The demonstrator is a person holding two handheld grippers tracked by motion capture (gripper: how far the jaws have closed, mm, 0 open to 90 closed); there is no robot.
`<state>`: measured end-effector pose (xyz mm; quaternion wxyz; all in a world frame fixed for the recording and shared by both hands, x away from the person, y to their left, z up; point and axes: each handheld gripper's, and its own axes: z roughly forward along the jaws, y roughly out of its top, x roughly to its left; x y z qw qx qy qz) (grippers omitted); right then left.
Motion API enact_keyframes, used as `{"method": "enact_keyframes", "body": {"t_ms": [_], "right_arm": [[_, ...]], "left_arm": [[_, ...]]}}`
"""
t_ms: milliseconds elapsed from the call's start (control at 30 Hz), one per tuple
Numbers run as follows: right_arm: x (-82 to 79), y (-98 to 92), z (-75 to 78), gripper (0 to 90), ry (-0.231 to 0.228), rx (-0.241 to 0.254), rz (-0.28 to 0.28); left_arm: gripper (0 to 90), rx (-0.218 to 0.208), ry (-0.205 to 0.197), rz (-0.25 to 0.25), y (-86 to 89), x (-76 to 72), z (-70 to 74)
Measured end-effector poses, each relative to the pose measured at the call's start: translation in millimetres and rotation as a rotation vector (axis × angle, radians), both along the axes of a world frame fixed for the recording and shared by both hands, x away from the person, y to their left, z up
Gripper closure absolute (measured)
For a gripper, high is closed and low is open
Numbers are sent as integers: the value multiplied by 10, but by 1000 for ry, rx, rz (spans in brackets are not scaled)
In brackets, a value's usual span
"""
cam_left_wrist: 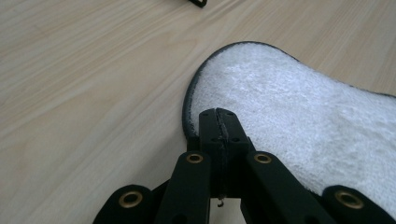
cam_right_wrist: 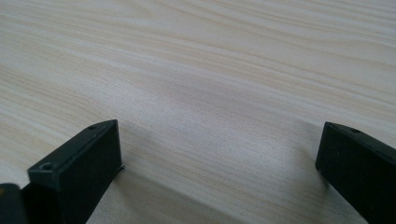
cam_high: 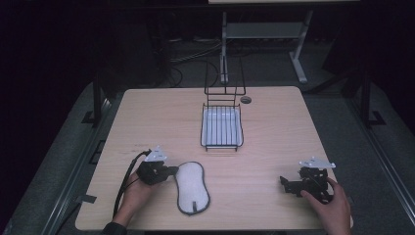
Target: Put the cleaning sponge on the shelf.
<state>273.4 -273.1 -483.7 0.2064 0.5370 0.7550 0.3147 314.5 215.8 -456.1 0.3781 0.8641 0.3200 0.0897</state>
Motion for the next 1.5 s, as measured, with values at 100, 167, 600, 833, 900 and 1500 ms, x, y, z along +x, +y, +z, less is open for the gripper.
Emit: {"method": "enact_keyframes", "body": {"t_ms": [100,167,600,833,900,1500], "right_arm": [[0,0,0,0,0,0,-1],[0,0,0,0,1,0,-1],[-1,0,0,0,1,0,-1],[-1,0,0,0,1,0,-1],[-1,0,0,0,1,0,-1],[0,0,0,0,0,0,0]], "left_arm": [[899,8,2,-17,-90,66,0],[899,8,0,-24,-140,96,5],[899,-55,12,-50,-249,-10,92],[899,-85,43,-72,-224,-278,132],[899,-94,46,-73,-209,-347,127],[899,-82,106,-109,-260,-777,25]]}}
